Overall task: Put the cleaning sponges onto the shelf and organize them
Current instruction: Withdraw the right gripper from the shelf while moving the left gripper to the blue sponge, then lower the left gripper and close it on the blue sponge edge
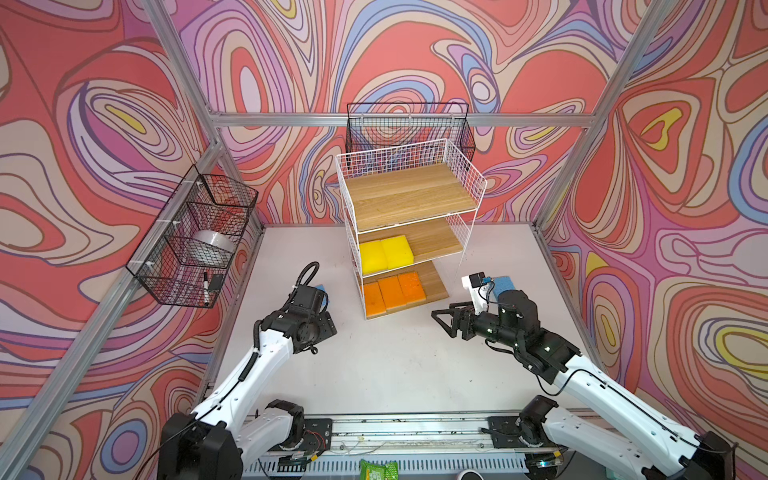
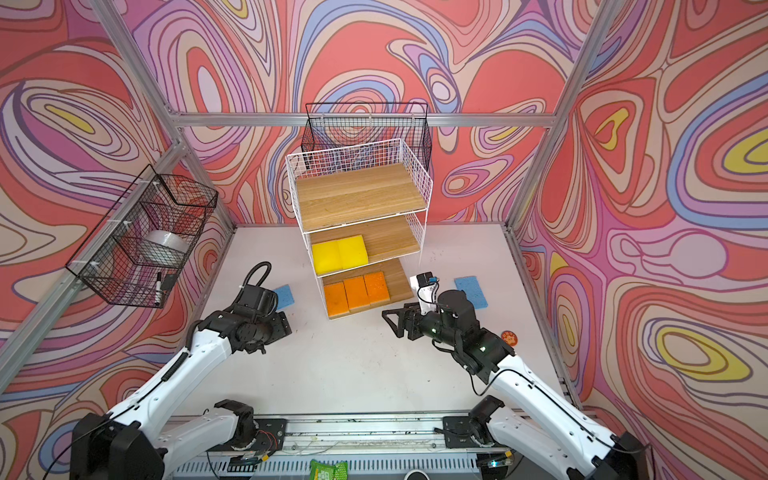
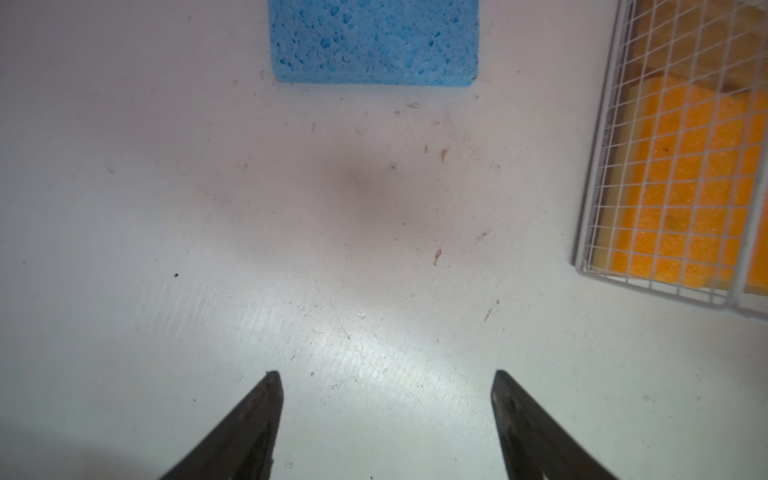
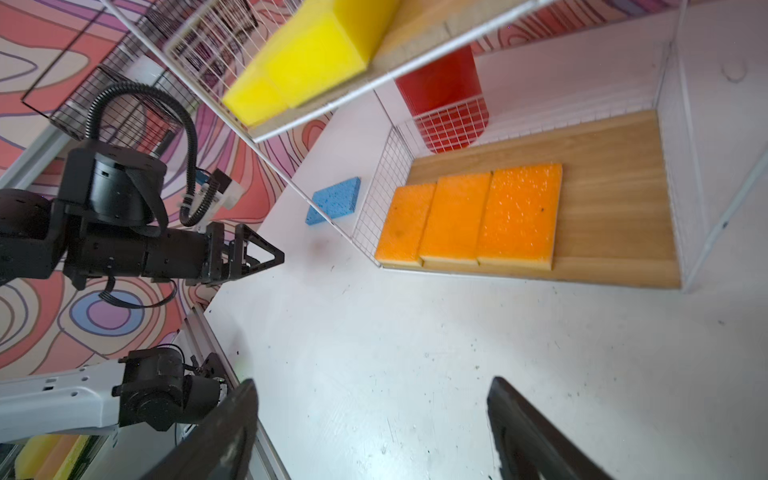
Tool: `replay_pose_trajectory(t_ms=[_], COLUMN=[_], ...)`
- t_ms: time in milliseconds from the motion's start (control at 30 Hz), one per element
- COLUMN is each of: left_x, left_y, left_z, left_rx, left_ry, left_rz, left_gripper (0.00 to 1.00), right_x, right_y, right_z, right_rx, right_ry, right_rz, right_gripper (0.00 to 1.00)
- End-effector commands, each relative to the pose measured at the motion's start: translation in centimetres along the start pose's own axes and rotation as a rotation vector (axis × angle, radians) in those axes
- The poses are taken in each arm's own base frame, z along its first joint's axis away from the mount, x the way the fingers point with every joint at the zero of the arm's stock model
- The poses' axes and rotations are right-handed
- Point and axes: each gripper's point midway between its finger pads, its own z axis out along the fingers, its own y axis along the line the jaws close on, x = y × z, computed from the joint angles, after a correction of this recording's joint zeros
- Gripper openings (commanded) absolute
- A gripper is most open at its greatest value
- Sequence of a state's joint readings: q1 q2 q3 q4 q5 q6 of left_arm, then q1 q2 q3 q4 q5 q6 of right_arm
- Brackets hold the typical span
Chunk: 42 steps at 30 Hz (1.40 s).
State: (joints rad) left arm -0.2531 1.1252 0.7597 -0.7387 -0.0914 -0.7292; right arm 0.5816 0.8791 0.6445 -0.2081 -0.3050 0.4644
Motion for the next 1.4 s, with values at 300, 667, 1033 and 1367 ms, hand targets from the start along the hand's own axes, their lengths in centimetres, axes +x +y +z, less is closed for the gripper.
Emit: replay_pose_trajectory(t_ms=[300, 667, 1033, 1367], left_x=[-4.9, -9.0, -13.0, -13.3], left_y=[0.6, 2.2, 2.6, 4.7], left_z=[3.5, 6.5, 7.9, 8.5], left_rx=[-0.098, -0.122, -0.149, -0.199], left_ry=[-0.025, -0.004, -0.043, -0.041], left_rz=[-0.074, -0.184, -0.207, -0.247], left_gripper=[0.93, 0.91, 0.71, 0.57], right_x=[3.9, 5.4, 5.7, 5.9], right_y=[-3.6, -4.5, -4.7, -4.9], right_z=[2.8, 4.6, 4.9, 5.3], right_rx=[0.065, 0.055, 0.046, 0.052], right_ry=[0.077, 0.119, 0.118, 0.130], right_rz=[0.060, 0.043, 0.039, 0.041], right_gripper=[0.98, 0.98, 0.98, 0.99])
